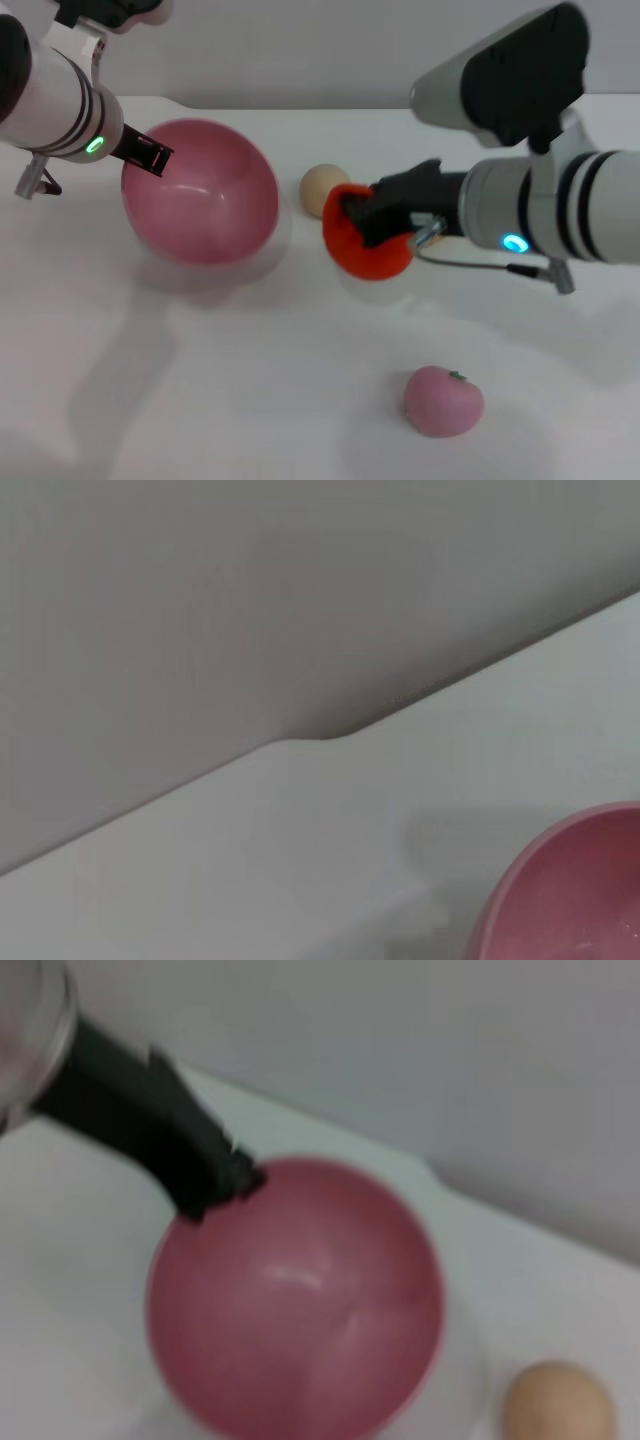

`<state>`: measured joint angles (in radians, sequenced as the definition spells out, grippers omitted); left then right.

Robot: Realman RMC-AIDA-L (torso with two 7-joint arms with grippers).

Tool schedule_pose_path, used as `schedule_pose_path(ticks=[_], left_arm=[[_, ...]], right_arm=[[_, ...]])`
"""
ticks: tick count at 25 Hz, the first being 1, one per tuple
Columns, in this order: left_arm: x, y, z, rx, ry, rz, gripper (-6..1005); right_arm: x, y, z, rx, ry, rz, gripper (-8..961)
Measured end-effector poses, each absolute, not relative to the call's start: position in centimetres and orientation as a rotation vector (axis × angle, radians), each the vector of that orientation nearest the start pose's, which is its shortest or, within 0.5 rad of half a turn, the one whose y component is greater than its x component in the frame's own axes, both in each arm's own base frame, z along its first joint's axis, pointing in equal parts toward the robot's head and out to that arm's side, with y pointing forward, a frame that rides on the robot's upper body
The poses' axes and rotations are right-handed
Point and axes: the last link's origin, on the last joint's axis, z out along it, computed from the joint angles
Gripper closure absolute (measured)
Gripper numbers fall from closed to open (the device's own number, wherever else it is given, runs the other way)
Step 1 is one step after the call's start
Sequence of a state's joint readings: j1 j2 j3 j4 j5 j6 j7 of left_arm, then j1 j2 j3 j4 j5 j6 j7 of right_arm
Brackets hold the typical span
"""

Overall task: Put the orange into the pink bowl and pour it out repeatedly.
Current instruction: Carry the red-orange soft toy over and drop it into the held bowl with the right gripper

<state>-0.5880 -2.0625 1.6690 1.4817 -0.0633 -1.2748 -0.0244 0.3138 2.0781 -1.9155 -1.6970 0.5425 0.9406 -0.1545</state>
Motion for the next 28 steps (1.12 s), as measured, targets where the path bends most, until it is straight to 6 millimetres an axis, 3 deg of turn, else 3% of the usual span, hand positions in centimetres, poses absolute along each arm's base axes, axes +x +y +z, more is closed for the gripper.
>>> schedule_pose_path(ticks=[7, 14, 28], left_arm=[[-15.8, 39.0, 1.1, -2.008, -0.864, 0.394, 955], [-15.5, 38.5, 0.1, -2.048, -0.865, 0.395, 955], [-14.0, 38.1, -1.9, -2.129, -0.838, 0.367, 955]], right_arm=[[9.0, 32.1, -2.5, -2.403, 0.653, 0.175, 907], [7.6, 32.3, -1.1, -2.381, 0.574, 0.214, 903], [7.7, 32.8, -1.6, -2.38, 0.569, 0.226, 890]])
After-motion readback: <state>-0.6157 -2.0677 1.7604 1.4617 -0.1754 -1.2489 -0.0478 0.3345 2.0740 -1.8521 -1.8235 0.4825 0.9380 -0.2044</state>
